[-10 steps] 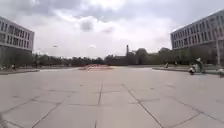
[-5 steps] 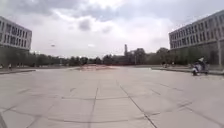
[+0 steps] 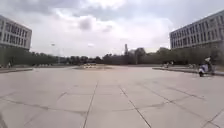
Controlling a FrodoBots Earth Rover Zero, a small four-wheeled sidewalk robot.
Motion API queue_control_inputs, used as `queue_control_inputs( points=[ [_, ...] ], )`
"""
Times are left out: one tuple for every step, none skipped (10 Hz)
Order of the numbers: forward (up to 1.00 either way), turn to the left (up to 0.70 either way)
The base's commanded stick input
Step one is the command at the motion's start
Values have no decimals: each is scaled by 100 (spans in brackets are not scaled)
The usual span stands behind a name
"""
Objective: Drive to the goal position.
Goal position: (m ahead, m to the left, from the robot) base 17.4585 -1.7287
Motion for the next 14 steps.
queue_control_inputs(
  points=[
    [96, 0],
    [75, 0],
    [20, 0],
    [8, 0],
    [8, 0],
    [7, 0],
    [8, 0],
    [9, 0],
    [8, 0],
    [8, 0],
    [9, 0],
    [9, 0],
    [9, 0],
    [9, 0]
  ],
)
